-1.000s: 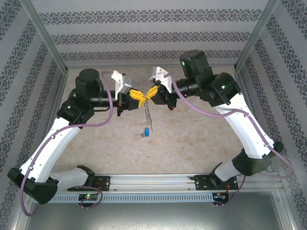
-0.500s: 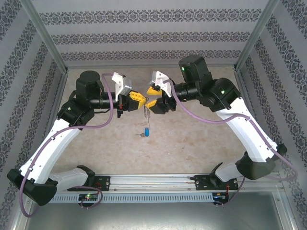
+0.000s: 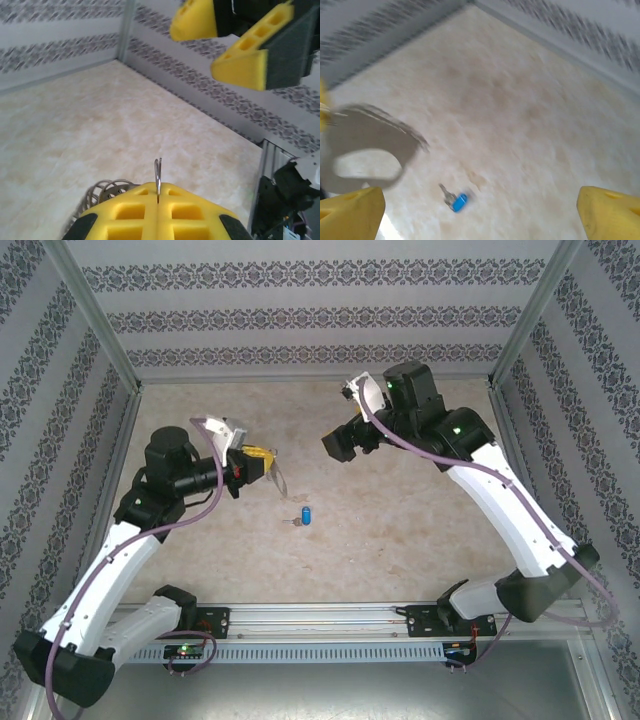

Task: Put the keys on the keyring

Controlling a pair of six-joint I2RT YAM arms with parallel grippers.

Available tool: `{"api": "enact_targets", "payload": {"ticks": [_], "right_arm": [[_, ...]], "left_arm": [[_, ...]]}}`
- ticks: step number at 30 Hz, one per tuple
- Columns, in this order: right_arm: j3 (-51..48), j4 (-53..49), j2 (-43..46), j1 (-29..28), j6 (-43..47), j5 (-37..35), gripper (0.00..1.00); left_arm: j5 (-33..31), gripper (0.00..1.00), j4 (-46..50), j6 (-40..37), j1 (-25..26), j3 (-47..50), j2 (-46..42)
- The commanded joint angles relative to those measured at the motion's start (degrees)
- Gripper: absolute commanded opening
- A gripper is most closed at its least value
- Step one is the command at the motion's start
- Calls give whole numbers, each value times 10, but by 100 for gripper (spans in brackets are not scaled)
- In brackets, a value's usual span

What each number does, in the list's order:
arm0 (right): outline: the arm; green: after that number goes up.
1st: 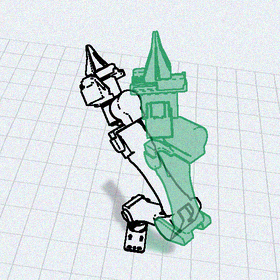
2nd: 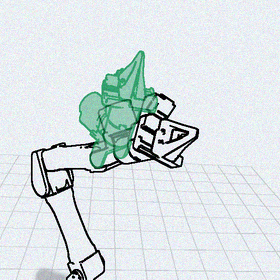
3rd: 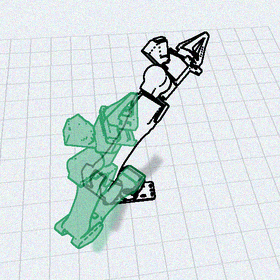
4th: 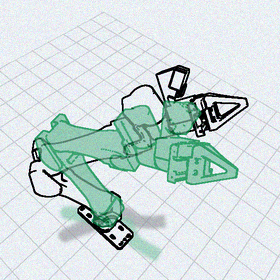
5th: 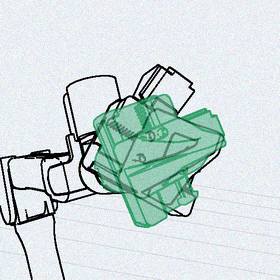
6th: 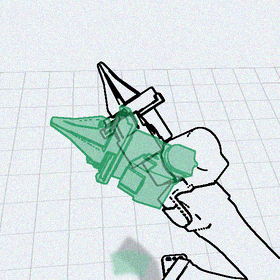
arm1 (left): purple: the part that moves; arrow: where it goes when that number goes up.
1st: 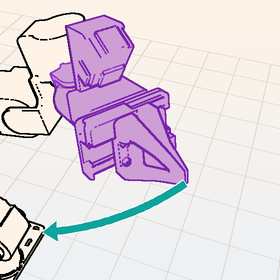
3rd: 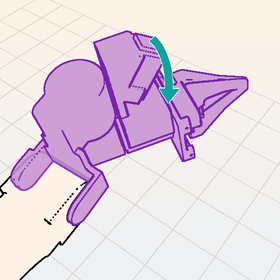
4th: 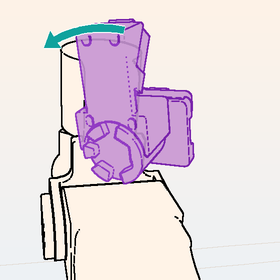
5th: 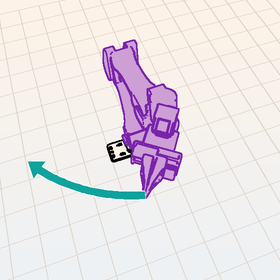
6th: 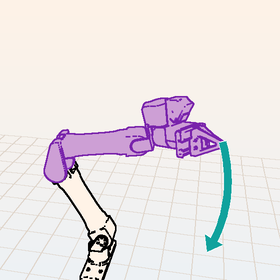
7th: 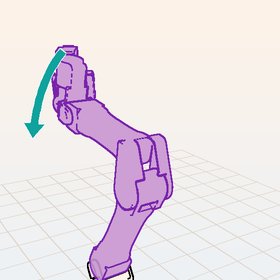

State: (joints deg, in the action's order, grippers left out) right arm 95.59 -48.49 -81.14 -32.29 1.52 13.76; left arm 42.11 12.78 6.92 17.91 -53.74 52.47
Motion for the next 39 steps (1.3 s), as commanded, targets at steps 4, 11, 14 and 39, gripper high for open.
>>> {"api": "enact_targets", "payload": {"ticks": [4, 11, 14, 39], "right_arm": [[-86, -28, -70, 12, -117, 14, 98], [-108, -7, -180, -27, -131, 118, 81], [-111, 6, -233, -51, -135, 169, 60], [-41, 1, -416, -71, -86, 169, 65]], "left_arm": [[-152, 0, 27, 45, -18, 27, -56], [-205, 0, 67, 65, -26, 49, -99], [-209, 0, 61, 78, -28, 70, -122], [-161, 0, 14, 91, -28, 80, -129]]}}
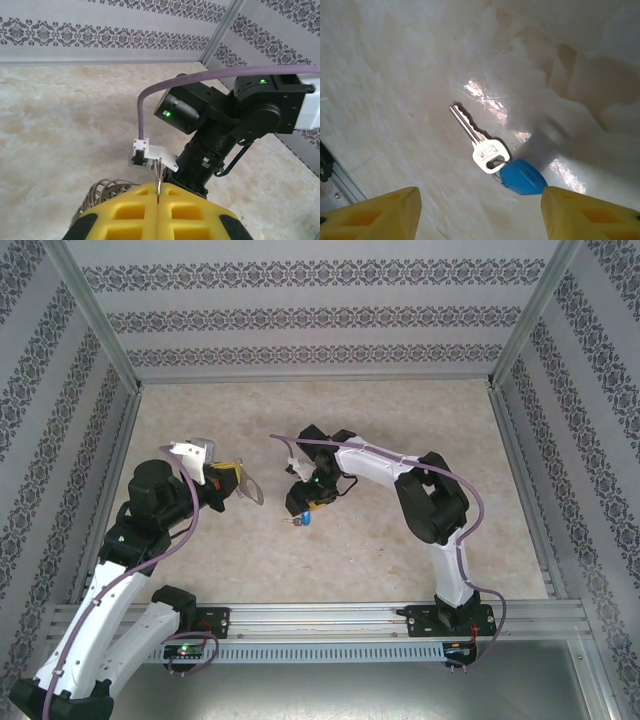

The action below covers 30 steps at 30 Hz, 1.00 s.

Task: Put the keys on the keyring

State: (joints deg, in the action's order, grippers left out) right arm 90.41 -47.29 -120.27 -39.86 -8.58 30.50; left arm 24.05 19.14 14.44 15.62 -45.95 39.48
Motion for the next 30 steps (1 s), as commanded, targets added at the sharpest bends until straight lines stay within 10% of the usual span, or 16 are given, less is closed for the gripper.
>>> {"api": "enact_targets", "payload": {"ticks": [1, 18, 30], "right_arm": [[9, -9, -29, 5, 14, 5, 64], [-9, 14, -26, 5, 15, 17, 58], [-38, 29, -10, -12, -3, 47, 27]], "left_arm": [[22, 0, -55, 17, -5, 2, 3], [40, 0, -111, 51, -4, 23, -1], [41, 0, -105, 52, -4, 26, -12]]}}
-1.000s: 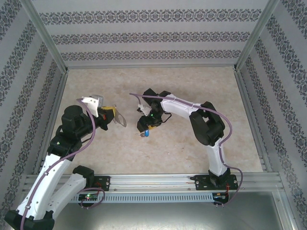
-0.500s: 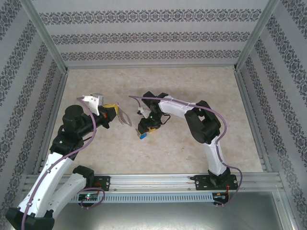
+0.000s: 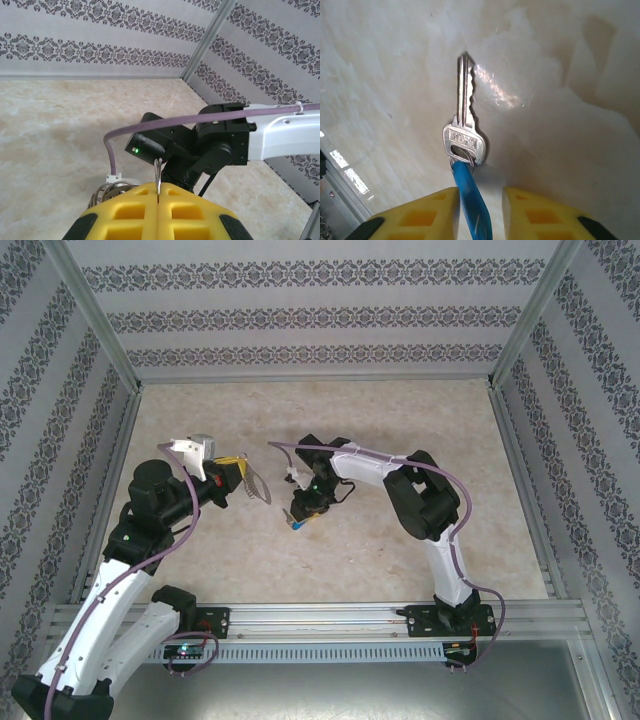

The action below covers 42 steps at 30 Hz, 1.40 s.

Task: Put the keys on the keyring

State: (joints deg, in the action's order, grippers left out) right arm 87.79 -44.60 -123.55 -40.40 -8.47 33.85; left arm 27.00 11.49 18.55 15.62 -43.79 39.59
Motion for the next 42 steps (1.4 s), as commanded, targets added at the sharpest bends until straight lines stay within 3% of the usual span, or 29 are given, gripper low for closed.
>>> {"api": "enact_targets", "payload": {"ticks": [1, 9, 13, 18, 22, 26, 32, 36, 42], "right_arm": [[-11, 0, 22, -7, -4, 12, 25], [-18, -18, 44, 8, 15, -21, 0], [-13, -61, 79, 18, 46, -82, 0], [7, -158, 124, 3, 98, -266, 0], [-14, -164, 162, 2, 97, -341, 0], [-21, -161, 147, -13, 108, -390, 0], [-25, -131, 111, -46, 99, -345, 4], [-49, -95, 117, -53, 91, -262, 19], [-83, -88, 147, -47, 87, -225, 37]], "left_arm": [[12, 0, -30, 12, -4, 6, -14], [15, 0, -34, 12, -4, 6, -8], [10, 0, -30, 9, -5, 7, -10], [6, 0, -35, 12, -5, 11, -10], [7, 0, -34, 12, -4, 16, -11], [5, 0, -32, 10, -5, 15, -8], [2, 0, -12, -1, -5, 3, -5], [0, 0, 1, -3, -5, 3, -9], [0, 0, 10, -6, -5, 7, -4]]}}
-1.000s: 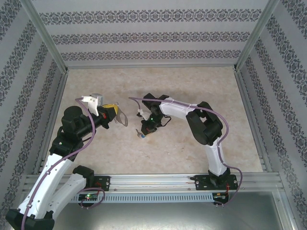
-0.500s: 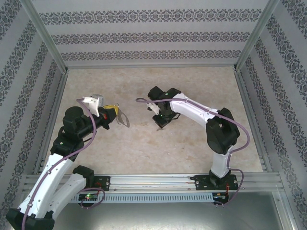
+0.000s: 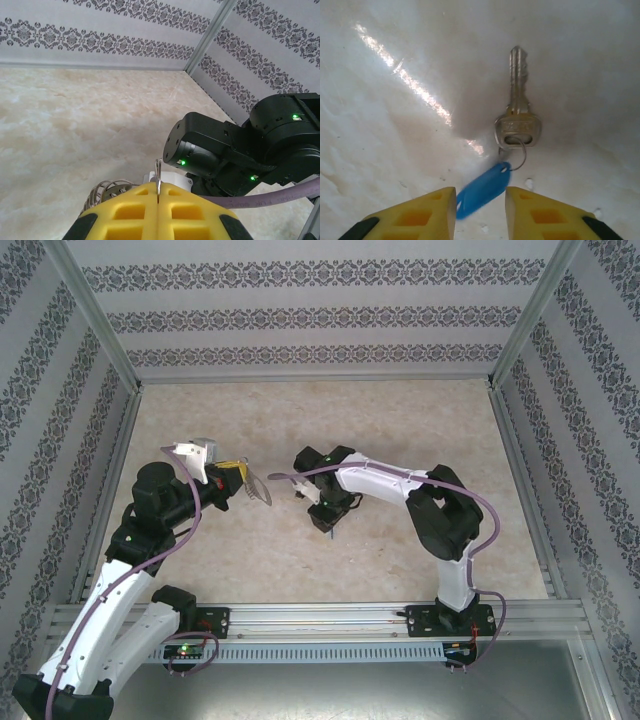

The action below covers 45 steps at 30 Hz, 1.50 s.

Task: Put the keys on the keyring

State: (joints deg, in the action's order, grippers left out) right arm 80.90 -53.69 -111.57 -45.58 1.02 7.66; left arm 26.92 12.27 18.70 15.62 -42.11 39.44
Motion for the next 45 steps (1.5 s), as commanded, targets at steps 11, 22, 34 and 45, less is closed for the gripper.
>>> {"api": "enact_targets", "payload": {"ticks": [11, 22, 34, 45], "right_arm": [[-47, 40, 77, 72, -75, 129, 36], [-5, 35, -7, 96, -88, 190, 30], [-27, 43, -22, 117, -95, 197, 27], [-37, 54, -51, 117, -93, 208, 24]], "left_arm": [[3, 0, -6, -9, -5, -10, 12], [-1, 0, 12, -20, -4, -13, 1], [2, 0, 3, -23, -5, -7, 2], [8, 0, -1, -28, -4, -8, 7]]}}
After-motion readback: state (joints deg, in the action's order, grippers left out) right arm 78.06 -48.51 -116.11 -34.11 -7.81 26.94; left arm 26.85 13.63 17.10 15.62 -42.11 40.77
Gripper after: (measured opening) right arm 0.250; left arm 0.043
